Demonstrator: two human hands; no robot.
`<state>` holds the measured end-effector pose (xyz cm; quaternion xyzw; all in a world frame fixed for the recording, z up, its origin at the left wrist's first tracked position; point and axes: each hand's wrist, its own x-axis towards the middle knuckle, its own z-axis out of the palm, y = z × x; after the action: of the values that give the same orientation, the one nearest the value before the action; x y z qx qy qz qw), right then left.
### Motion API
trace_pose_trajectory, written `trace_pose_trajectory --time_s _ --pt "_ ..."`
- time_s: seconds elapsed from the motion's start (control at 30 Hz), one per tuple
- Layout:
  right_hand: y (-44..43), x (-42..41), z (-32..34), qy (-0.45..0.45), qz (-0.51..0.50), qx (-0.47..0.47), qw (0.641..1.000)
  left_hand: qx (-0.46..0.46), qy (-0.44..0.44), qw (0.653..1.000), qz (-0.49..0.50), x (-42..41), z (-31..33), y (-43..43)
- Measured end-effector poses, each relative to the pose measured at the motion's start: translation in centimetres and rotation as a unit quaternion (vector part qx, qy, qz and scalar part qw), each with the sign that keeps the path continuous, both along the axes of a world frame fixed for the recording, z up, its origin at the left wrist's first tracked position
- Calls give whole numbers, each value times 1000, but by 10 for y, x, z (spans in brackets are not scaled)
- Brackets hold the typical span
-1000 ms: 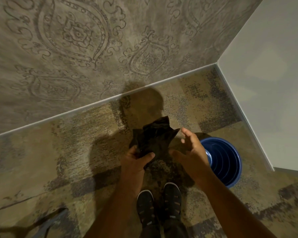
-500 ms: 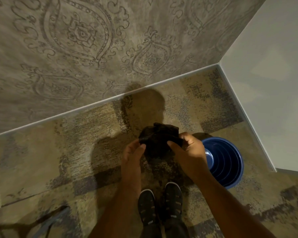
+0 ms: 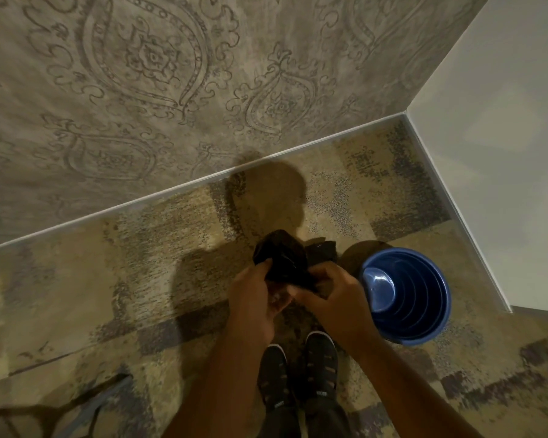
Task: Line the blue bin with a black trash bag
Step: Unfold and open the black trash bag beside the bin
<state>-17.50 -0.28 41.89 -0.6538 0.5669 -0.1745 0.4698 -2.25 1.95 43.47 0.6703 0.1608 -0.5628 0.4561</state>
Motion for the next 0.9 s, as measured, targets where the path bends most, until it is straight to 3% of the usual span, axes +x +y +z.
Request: trace_pose_trajectory --time_s 0.17,0.33,0.6,0.9 --pt "-4 3 11 -35 -61 32 997 -31 -47 997 -54 0 4 2" --pt "-17 6 1 9 -114 33 993 -42 -75 990 -113 -7 4 4" --pt "-34 3 1 -61 -144 44 987 -52 -195 961 -187 14 -9 16" --pt "-38 -10 -6 -7 -182 41 982 -76 -248 954 -147 51 -17 14"
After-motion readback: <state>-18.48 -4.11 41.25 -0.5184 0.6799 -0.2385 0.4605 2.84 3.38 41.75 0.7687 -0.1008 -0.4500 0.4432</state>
